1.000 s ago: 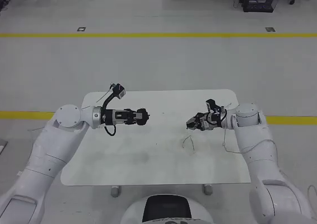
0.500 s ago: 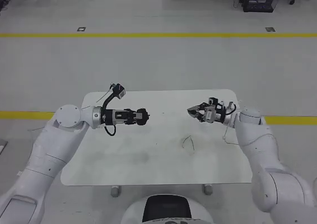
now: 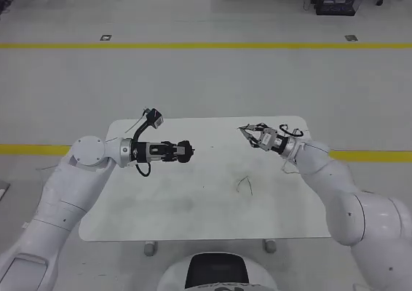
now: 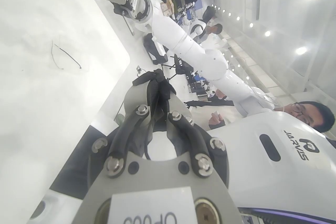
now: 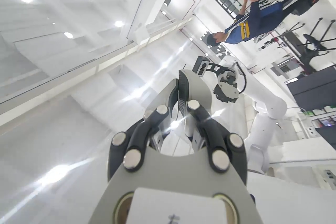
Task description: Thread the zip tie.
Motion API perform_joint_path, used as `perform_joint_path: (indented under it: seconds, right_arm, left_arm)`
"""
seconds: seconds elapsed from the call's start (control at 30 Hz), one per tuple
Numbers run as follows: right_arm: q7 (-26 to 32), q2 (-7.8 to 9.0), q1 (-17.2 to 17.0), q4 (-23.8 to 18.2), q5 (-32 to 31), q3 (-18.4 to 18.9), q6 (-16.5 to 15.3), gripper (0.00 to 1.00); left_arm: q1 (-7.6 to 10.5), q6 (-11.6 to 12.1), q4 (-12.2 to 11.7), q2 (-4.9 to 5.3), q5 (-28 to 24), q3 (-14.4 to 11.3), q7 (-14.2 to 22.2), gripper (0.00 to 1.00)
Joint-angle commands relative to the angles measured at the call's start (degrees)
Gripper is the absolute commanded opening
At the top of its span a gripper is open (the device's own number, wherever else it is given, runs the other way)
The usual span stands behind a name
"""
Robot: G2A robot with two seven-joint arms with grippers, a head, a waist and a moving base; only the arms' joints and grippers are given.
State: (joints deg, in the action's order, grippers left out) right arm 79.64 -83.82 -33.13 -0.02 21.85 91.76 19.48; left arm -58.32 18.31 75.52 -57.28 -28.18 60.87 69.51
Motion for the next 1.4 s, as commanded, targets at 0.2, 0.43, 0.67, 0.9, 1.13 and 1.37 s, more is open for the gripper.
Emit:
perform_joint_path:
  seconds: [0.2, 0.43, 0.67, 0.9, 1.13, 1.37]
  right_arm:
    - [0.0, 0.0, 0.0, 0.02, 0.01, 0.01, 0.0, 0.0]
    - [0.0, -1.14, -2.03, 0.02, 4.11, 1.99, 0.0, 0.0]
    - [0.0, -2.68, -3.21, 0.02, 8.31, 4.15, 0.0, 0.0]
    - [0.0, -3.92, -3.19, 0.02, 9.63, 5.05, 0.0, 0.0]
    - [0.0, -5.45, -2.25, 0.02, 10.38, 5.7, 0.0, 0.0]
    - [0.0, -8.09, -2.16, 0.02, 12.37, 6.9, 0.0, 0.0]
  left_arm:
    - [0.0, 0.0, 0.0, 0.0, 0.0, 0.0, 0.0, 0.0]
    - [-1.1, -0.34, 0.96, -0.11, 0.28, -0.37, -3.81, 0.0]
    - [-2.44, 0.18, 2.03, -0.15, 3.88, -1.17, -9.67, 0.0]
    - [-1.85, 1.01, 2.12, -0.81, 6.05, -3.23, -14.82, 0.0]
    - [0.78, 1.17, 2.93, -2.01, 8.86, -4.98, -19.98, 0.0]
    - [2.18, 1.17, 1.08, -3.15, 10.74, -5.79, -25.41, 0.0]
